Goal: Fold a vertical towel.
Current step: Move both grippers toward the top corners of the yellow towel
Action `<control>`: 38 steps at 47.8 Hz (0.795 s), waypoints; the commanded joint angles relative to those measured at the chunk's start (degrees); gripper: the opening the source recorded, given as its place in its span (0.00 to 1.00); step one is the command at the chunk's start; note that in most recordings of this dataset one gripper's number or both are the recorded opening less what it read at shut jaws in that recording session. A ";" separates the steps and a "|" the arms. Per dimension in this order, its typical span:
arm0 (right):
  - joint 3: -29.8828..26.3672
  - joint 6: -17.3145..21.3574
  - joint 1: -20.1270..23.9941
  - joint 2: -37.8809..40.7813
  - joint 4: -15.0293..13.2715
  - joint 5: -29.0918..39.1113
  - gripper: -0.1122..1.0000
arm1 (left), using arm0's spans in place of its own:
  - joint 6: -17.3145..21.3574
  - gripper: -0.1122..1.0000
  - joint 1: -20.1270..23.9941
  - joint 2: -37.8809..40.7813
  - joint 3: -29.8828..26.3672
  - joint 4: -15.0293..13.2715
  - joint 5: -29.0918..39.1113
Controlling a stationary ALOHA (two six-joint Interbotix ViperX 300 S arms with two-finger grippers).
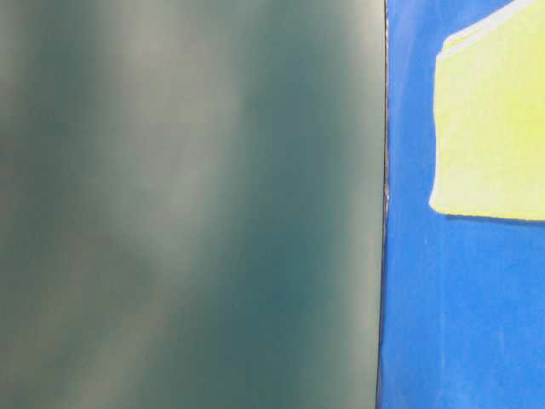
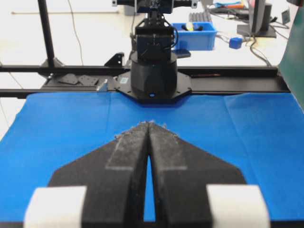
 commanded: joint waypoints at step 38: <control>-4.31 4.75 -23.73 25.49 1.67 9.58 0.15 | -3.08 0.29 14.33 49.13 -20.39 -2.02 -8.35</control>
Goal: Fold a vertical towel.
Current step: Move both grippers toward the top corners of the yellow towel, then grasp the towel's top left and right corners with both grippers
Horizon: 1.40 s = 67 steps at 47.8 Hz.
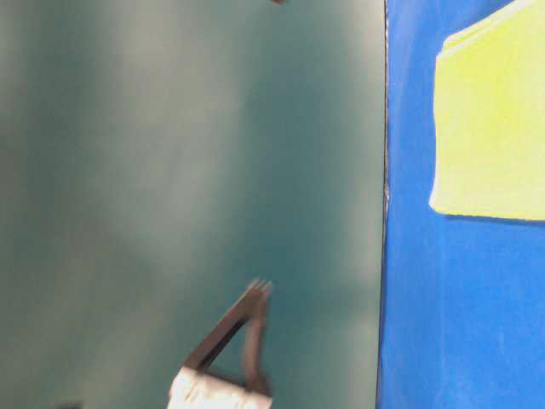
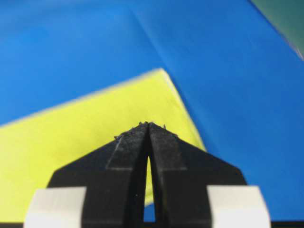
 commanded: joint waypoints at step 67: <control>-12.04 -0.62 -6.77 34.19 -3.60 -2.72 0.10 | 0.97 0.14 6.24 33.22 -20.04 0.00 4.31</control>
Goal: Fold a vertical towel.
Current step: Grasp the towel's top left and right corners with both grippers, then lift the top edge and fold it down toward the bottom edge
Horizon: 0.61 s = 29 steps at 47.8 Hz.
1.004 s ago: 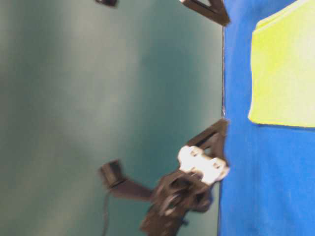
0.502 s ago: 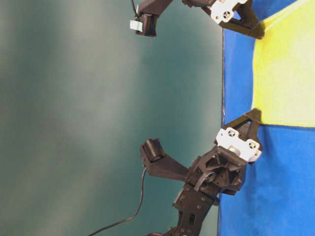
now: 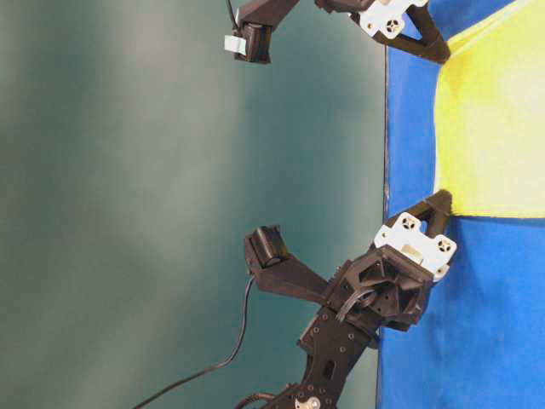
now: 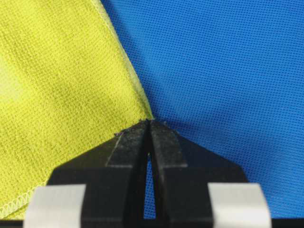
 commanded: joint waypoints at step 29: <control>-2.81 -4.04 -5.19 -5.10 -0.09 0.35 0.10 | 3.60 0.14 5.27 -4.31 -4.92 0.09 3.87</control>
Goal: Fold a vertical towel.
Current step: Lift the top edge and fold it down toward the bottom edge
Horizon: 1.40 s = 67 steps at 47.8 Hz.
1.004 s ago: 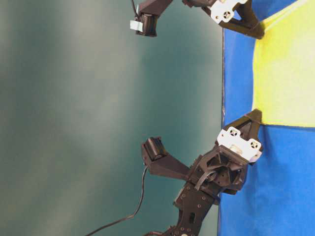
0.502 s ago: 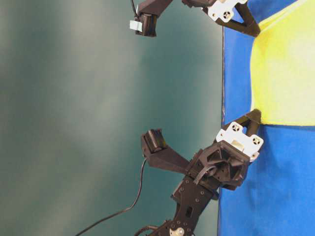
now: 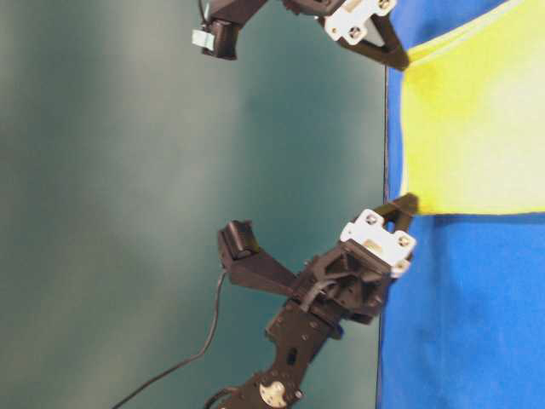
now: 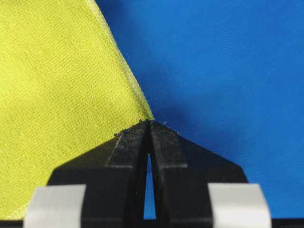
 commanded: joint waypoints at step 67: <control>6.15 7.03 22.15 -23.12 0.97 13.54 0.10 | -2.81 0.14 -19.42 -17.58 8.09 0.00 6.33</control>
